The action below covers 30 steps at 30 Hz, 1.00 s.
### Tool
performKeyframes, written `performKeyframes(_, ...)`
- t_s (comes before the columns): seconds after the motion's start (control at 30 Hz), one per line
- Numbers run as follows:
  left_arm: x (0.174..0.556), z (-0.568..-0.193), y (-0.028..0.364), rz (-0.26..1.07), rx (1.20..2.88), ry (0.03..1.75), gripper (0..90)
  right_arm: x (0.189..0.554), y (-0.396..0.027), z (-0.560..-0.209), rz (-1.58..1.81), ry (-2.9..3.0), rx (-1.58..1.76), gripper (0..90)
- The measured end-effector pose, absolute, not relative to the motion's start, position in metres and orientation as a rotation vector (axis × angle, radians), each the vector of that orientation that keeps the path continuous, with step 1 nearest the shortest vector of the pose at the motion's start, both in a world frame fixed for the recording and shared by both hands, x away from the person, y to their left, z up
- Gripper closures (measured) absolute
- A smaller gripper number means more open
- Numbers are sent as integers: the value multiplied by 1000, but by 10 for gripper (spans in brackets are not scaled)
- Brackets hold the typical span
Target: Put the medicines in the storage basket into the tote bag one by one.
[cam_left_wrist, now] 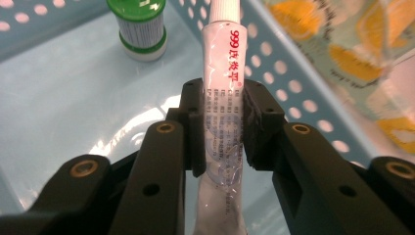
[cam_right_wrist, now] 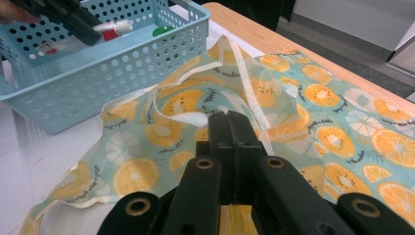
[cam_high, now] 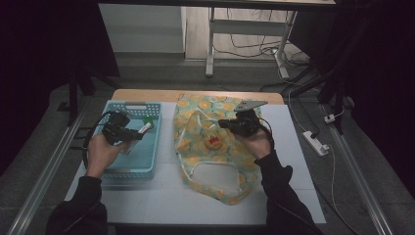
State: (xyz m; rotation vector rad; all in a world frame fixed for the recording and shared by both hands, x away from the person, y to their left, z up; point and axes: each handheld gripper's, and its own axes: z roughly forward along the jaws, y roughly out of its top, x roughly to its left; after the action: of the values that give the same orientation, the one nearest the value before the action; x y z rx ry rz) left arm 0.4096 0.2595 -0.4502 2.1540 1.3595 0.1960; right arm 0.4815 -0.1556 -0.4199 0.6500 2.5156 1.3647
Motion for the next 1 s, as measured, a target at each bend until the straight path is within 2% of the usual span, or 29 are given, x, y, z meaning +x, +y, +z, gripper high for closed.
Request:
performKeyframes(0.3,400,-435,244,199,2156,1254,729,481,-156,-419,1366,2509,650,900)
performKeyframes(1.0,397,-425,161,85,2224,1016,730,481,-157,-417,1382,2498,648,900)
